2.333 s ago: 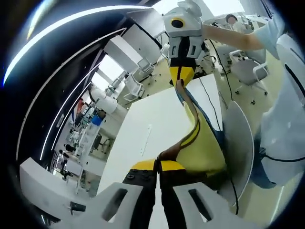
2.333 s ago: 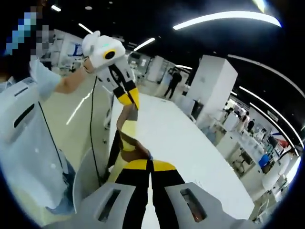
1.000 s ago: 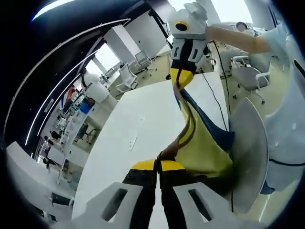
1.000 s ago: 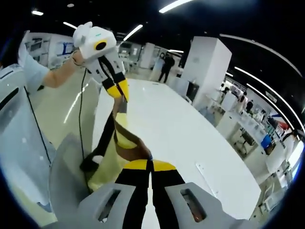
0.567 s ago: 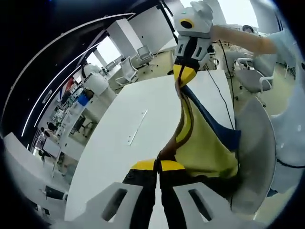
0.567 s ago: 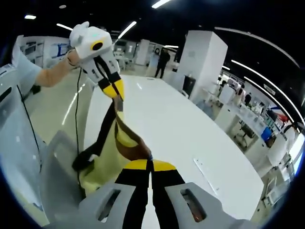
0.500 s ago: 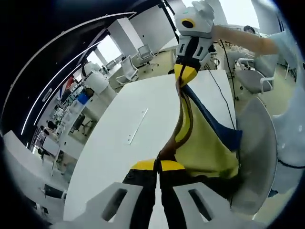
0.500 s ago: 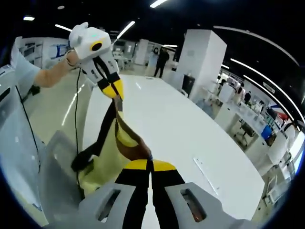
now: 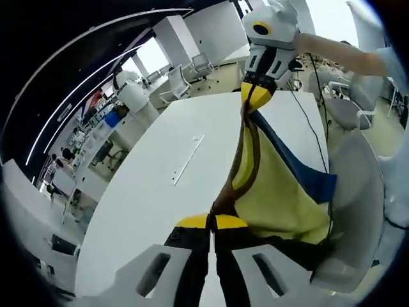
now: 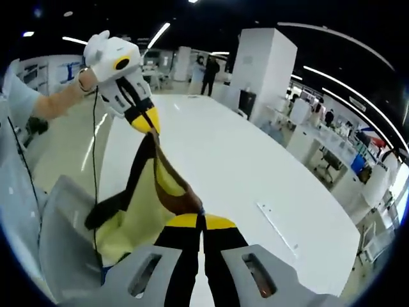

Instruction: Fold the garment on the visible template until the final outline fits inside the template.

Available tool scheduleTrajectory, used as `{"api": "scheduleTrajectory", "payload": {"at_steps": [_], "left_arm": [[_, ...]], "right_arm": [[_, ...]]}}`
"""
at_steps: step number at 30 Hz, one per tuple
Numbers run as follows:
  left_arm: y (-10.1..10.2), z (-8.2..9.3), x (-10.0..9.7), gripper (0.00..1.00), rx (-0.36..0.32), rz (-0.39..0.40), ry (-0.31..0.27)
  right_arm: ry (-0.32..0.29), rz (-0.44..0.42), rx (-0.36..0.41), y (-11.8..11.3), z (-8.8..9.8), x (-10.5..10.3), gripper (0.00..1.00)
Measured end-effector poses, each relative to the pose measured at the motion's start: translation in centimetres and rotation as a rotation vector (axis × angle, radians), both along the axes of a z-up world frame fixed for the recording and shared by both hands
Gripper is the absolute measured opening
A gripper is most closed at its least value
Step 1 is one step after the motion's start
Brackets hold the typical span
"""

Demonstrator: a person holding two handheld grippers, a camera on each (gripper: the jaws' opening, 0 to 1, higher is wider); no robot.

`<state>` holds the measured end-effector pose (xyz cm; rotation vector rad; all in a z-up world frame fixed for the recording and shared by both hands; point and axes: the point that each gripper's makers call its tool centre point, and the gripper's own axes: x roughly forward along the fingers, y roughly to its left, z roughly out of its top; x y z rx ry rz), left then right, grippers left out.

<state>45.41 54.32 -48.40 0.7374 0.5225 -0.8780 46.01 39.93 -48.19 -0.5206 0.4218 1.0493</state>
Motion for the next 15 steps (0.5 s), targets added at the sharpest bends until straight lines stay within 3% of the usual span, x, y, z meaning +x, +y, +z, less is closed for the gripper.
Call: {"api": "scheduleTrajectory", "payload": {"at_steps": [15], "left_arm": [[0.9, -3.3, 3.7, 0.00, -0.001, 0.050, 0.049]], "right_arm": [[0.039, -0.042, -0.008, 0.8, -2.7, 3.8, 0.01]]}}
